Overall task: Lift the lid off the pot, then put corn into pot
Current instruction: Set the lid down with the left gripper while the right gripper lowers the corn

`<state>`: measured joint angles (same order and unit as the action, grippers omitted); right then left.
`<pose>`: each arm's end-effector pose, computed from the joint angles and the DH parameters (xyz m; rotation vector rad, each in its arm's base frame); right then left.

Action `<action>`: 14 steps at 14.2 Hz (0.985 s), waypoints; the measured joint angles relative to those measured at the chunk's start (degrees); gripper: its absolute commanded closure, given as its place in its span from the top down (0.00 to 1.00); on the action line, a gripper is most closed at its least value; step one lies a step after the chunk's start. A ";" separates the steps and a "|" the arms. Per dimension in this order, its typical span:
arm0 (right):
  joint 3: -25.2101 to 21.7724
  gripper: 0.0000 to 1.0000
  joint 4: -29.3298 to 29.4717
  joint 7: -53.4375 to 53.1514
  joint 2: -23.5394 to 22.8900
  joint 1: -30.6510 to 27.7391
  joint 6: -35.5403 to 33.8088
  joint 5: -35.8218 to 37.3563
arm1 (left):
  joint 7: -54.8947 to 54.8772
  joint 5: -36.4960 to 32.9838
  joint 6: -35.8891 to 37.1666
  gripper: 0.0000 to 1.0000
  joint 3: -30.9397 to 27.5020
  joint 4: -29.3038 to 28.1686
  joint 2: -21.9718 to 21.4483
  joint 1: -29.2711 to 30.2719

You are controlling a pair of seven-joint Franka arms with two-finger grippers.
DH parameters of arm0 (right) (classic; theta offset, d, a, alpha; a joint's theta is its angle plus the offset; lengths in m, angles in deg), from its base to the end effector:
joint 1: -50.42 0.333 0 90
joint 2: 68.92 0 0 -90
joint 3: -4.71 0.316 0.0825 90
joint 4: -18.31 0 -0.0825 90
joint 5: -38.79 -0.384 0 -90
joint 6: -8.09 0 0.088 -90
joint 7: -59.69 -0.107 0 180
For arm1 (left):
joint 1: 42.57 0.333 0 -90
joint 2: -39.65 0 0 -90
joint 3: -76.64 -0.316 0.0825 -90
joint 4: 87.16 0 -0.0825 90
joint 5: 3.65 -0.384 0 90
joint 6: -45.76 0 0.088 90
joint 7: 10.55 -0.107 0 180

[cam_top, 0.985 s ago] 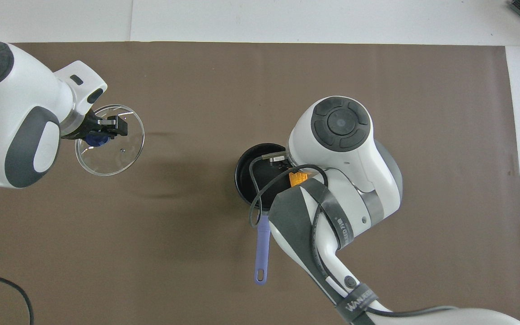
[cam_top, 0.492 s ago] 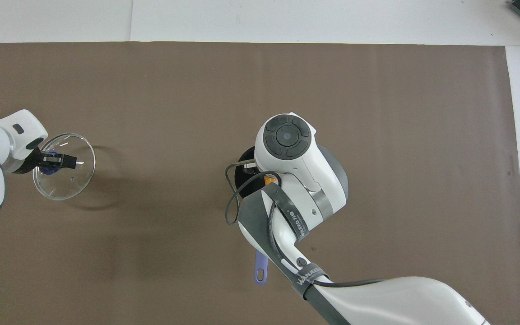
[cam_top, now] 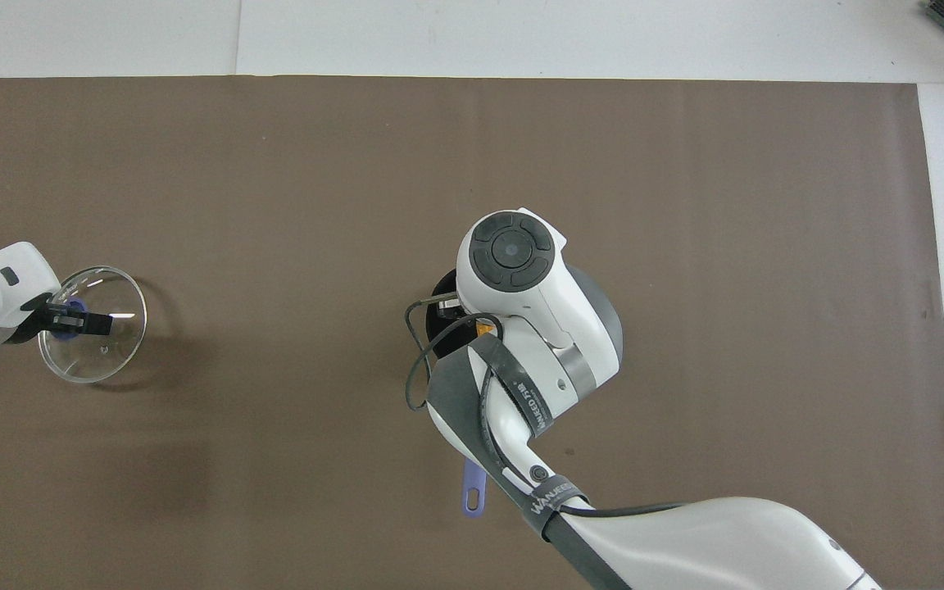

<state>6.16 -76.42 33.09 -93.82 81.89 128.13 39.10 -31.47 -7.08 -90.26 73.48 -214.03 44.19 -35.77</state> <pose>0.5646 0.3630 0.3605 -3.1280 -0.1732 -0.0053 0.5378 0.0949 0.3499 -3.0518 0.3572 -0.0997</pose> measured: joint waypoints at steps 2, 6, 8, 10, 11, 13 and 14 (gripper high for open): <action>-0.01 0.00 0.00 0.00 -0.03 0.00 0.17 0.00 | -0.33 0.00 -1.31 0.99 0.06 -1.32 0.23 0.11; -0.01 0.00 -0.60 0.00 -0.71 0.07 1.70 0.00 | -0.33 0.00 -3.27 1.00 0.08 -2.23 0.86 0.95; -0.01 0.00 -0.80 0.00 -0.90 0.11 1.83 0.00 | -0.33 0.00 -3.58 1.00 0.08 -1.89 0.86 1.17; -0.01 0.19 -0.81 0.00 -0.91 0.11 1.88 0.00 | 0.20 0.01 -2.94 1.00 0.37 -0.78 0.91 1.14; -0.03 0.77 -0.80 0.00 -0.91 0.09 1.94 0.00 | 1.17 0.01 -1.28 1.00 0.64 0.57 0.92 1.04; -0.07 1.00 -0.79 0.00 -0.92 0.05 2.07 -0.10 | 3.69 0.02 3.74 1.00 1.21 4.28 1.07 0.31; -0.07 1.00 -0.78 0.00 -0.91 0.07 2.07 -0.18 | 5.47 0.03 6.71 1.00 1.32 6.49 1.39 -0.40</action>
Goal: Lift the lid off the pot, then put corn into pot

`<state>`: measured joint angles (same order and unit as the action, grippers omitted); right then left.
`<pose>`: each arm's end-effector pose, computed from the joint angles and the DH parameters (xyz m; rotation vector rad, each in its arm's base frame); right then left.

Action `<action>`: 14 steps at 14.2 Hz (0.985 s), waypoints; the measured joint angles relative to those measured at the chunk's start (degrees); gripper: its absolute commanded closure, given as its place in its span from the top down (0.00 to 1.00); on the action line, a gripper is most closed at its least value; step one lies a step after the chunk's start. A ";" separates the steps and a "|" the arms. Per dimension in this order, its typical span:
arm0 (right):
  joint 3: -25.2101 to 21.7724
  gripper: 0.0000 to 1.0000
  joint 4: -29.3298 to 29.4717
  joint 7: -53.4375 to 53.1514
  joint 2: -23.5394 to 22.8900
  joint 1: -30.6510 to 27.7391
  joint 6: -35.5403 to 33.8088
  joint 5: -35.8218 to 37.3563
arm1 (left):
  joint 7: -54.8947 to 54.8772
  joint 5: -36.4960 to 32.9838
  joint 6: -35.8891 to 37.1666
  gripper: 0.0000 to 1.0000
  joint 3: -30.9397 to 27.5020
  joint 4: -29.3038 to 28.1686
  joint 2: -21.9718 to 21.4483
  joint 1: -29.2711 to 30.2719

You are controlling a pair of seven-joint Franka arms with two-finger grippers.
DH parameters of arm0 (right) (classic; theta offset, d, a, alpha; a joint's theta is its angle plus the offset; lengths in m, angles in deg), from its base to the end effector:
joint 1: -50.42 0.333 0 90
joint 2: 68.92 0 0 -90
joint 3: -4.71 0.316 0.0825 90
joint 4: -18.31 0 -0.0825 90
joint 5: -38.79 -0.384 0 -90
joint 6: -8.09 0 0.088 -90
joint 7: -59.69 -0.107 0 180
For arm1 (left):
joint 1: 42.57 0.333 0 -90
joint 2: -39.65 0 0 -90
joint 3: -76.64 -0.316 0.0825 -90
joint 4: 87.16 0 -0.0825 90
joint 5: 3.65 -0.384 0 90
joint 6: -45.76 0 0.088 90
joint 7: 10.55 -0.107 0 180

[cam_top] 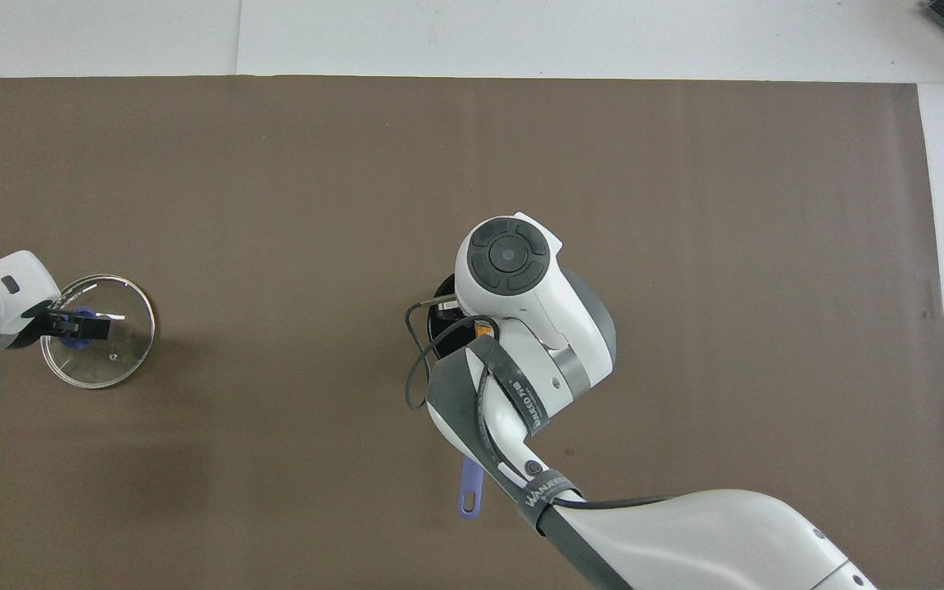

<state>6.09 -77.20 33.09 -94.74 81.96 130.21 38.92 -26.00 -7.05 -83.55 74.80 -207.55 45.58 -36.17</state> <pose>0.5653 0.3638 0.3466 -3.1226 -0.1704 -0.0123 0.5604 0.0825 0.3756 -3.0710 0.2501 -0.0628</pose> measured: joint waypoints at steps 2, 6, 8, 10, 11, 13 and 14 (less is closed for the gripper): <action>0.02 1.00 0.08 0.00 0.00 0.03 0.00 -0.03 | 4.48 0.00 5.44 1.00 0.13 4.59 1.29 -2.18; -0.08 1.00 0.42 0.00 0.74 -0.20 -0.02 -0.04 | 11.68 2.60 12.64 1.00 0.44 11.13 2.90 -5.81; -0.56 1.00 0.81 0.00 3.35 -0.97 -1.58 -0.04 | 14.13 5.16 16.79 1.00 0.63 14.57 2.86 -6.71; -0.72 1.00 1.05 0.13 7.08 -2.87 -5.10 -0.04 | 15.64 5.48 20.48 1.00 0.82 17.53 2.64 -8.33; -0.75 1.00 1.09 0.94 9.36 -4.46 -7.31 -0.04 | 15.72 5.48 22.33 1.00 0.89 18.72 2.23 -9.36; -0.85 1.00 1.08 3.50 13.05 -7.63 -11.11 -0.04 | 15.23 5.47 24.44 1.00 0.96 19.84 0.88 -10.67; -0.91 1.00 1.05 4.72 14.63 -9.33 -12.55 -0.04 | 14.33 5.47 25.55 1.00 1.03 20.03 -0.14 -10.81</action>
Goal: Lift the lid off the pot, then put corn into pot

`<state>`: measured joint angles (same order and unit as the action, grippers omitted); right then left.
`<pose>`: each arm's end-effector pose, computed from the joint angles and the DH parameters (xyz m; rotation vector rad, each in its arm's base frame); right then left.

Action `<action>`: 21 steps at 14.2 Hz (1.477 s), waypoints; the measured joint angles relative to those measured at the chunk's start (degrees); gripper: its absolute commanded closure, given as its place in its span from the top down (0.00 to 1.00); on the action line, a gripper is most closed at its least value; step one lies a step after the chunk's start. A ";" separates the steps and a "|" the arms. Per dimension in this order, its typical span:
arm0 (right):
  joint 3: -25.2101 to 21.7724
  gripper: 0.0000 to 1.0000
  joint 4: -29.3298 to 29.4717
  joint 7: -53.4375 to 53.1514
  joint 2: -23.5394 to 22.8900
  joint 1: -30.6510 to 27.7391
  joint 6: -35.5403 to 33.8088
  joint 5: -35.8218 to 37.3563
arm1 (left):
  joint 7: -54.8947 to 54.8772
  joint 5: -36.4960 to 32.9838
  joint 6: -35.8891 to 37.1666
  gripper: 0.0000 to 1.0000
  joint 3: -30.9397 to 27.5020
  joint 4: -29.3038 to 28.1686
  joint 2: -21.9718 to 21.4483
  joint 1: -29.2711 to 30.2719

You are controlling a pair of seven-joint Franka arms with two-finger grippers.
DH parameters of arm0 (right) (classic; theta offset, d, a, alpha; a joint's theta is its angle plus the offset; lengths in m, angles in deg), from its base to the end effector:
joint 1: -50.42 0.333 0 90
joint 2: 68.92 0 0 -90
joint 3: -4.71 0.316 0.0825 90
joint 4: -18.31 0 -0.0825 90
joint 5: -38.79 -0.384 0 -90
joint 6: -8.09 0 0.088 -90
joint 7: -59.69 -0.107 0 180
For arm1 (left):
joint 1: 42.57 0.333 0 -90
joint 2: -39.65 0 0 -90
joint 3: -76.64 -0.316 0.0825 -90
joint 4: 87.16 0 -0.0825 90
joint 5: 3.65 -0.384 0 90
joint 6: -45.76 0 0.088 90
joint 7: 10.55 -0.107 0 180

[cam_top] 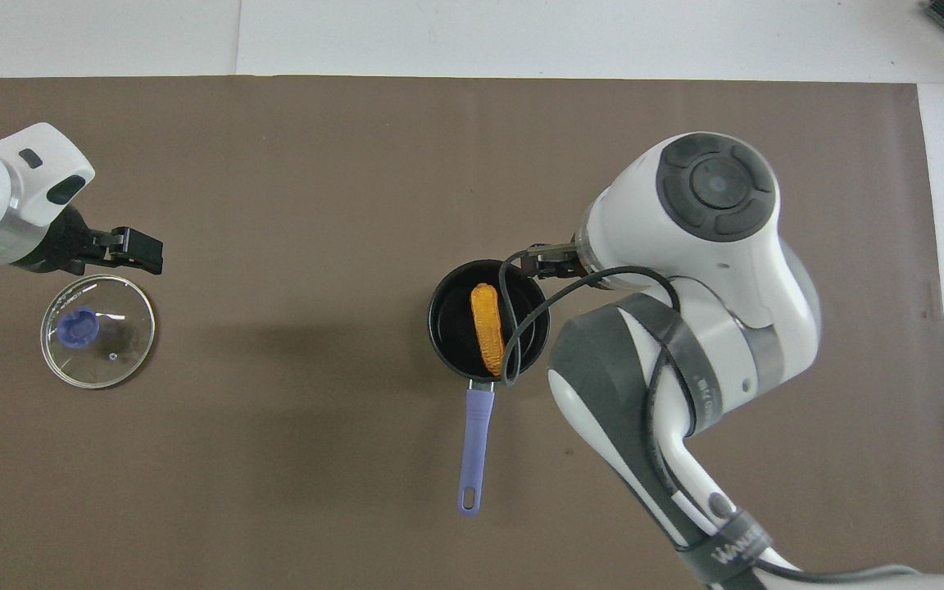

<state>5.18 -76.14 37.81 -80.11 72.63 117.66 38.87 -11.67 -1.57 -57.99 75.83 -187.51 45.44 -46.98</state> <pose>0.5809 0.2423 0.5022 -3.1137 -0.0221 -0.0987 0.5879 -0.0403 0.5010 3.1061 -0.1135 -0.0659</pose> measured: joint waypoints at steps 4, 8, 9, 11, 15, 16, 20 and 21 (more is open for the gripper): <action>-0.17 1.00 -0.03 4.37 4.40 -6.14 -4.04 0.01 | -1.75 -0.28 5.13 1.00 -0.31 1.17 -3.00 0.06; -0.30 1.00 -0.03 10.70 8.57 -11.15 -8.90 0.00 | -1.94 -0.81 13.74 1.00 -0.41 7.44 -3.14 0.10; -0.29 1.00 0.03 11.39 9.57 -12.13 -10.53 0.00 | -1.94 -0.85 15.23 1.00 -0.56 8.50 -3.30 0.17; -0.31 1.00 0.91 13.76 11.21 -14.27 -14.48 0.00 | -2.15 -0.86 16.75 1.00 -1.01 9.40 -4.33 0.31; -0.34 1.00 4.30 17.51 12.15 -18.18 -20.05 -0.02 | -2.87 -0.86 18.19 1.00 -1.05 9.39 -5.57 0.25; -0.34 1.00 5.44 18.25 12.28 -18.98 -21.46 -0.02 | -3.24 -1.29 18.52 1.00 -0.93 9.39 -5.56 0.22; -0.40 1.00 8.23 19.30 13.20 -21.11 -24.61 -0.04 | -3.95 -2.33 20.95 1.00 -0.58 10.27 -5.58 0.19; -0.46 1.00 8.23 19.30 13.41 -21.20 -24.61 -0.04 | -4.06 -2.43 21.95 1.00 -0.59 11.03 -5.58 0.20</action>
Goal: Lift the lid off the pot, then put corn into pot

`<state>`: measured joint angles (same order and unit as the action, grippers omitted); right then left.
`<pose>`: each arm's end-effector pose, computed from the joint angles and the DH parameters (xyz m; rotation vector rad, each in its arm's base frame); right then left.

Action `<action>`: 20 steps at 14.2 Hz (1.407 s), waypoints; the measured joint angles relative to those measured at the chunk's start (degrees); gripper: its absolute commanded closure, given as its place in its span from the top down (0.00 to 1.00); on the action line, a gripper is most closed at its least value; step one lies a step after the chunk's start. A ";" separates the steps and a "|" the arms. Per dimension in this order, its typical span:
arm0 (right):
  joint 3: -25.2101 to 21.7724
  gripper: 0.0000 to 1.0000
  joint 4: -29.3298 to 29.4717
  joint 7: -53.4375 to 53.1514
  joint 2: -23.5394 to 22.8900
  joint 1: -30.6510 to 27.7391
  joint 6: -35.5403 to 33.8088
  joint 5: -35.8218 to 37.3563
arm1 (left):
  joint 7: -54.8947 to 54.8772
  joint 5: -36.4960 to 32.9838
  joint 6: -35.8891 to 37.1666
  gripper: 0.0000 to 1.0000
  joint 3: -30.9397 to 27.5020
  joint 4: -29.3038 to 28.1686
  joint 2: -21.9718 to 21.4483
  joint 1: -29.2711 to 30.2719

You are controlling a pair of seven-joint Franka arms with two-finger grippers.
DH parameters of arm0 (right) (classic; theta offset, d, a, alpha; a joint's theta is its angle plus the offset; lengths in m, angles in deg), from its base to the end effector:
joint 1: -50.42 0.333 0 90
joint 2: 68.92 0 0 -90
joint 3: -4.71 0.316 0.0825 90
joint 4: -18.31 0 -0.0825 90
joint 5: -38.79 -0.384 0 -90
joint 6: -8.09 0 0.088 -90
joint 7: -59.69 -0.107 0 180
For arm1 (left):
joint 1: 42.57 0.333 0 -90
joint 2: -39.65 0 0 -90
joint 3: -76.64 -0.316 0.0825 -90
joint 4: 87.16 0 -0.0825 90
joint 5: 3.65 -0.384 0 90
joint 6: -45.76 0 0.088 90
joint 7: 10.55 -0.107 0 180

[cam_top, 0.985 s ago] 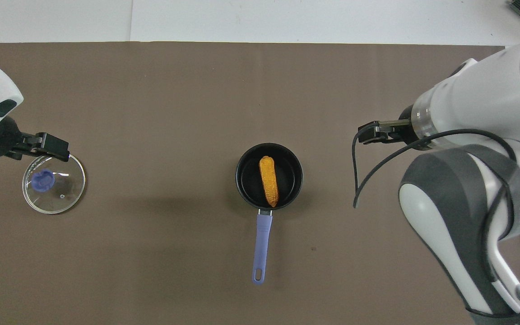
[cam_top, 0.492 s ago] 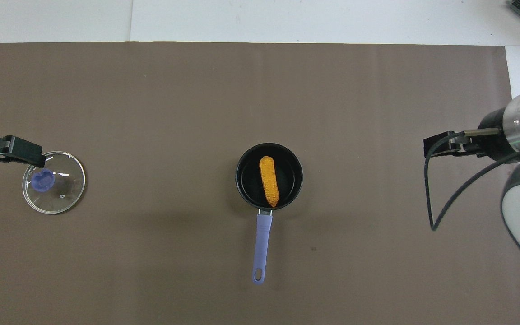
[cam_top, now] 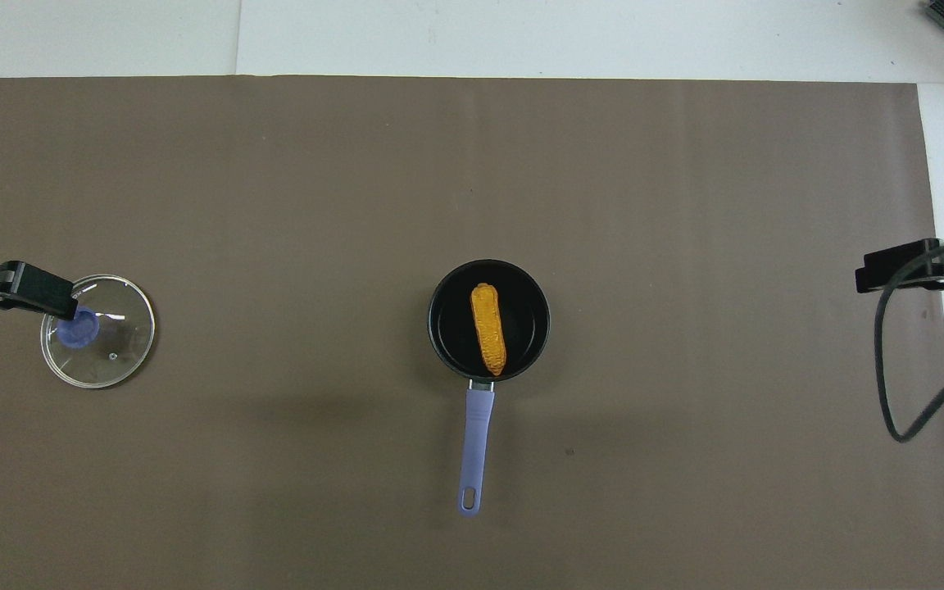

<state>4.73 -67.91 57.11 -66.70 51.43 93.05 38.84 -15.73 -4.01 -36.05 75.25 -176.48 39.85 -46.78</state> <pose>0.5332 0.0095 0.6686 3.1408 -0.0426 0.0263 0.5391 -0.0258 0.6166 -3.1233 0.2176 0.2111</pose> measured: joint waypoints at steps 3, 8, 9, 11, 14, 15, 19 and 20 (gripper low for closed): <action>-0.62 1.00 -0.02 0.00 0.08 -0.06 0.00 0.00 | -0.25 -0.08 1.71 1.00 0.00 3.03 -0.02 0.00; -1.31 1.00 -0.03 0.01 0.08 -0.29 -0.11 -0.01 | -0.47 -0.07 1.23 1.00 0.07 3.73 -0.01 -0.02; -1.34 1.00 0.01 0.21 0.08 -0.52 -0.60 -0.05 | -0.48 -0.07 1.20 1.00 0.13 3.73 0.00 -0.05; -2.38 1.00 0.32 3.34 0.14 -0.72 -3.06 -0.06 | -0.49 -0.07 1.08 1.00 0.28 3.73 0.00 -0.09; -4.97 1.00 0.62 7.61 0.58 -0.78 -4.06 -0.53 | -0.51 -0.07 0.65 1.00 0.35 3.73 0.00 -0.09; -4.99 1.00 0.62 7.60 0.69 -0.73 -4.06 -0.62 | -0.51 -0.07 0.41 1.00 0.35 3.73 0.00 -0.09; -4.34 1.00 0.59 7.49 0.76 -0.56 -3.97 -0.64 | -0.51 -0.07 -0.59 1.00 0.35 3.72 0.05 -0.09; -4.19 1.00 0.55 7.48 0.77 -0.53 -3.74 -0.64 | -0.51 -0.07 -0.61 1.00 0.35 3.72 0.05 -0.09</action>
<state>0.53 -67.37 64.58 -65.93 50.90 89.30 38.20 -16.24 -4.08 -36.66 75.60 -172.76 39.90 -46.88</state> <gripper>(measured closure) 0.000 0.000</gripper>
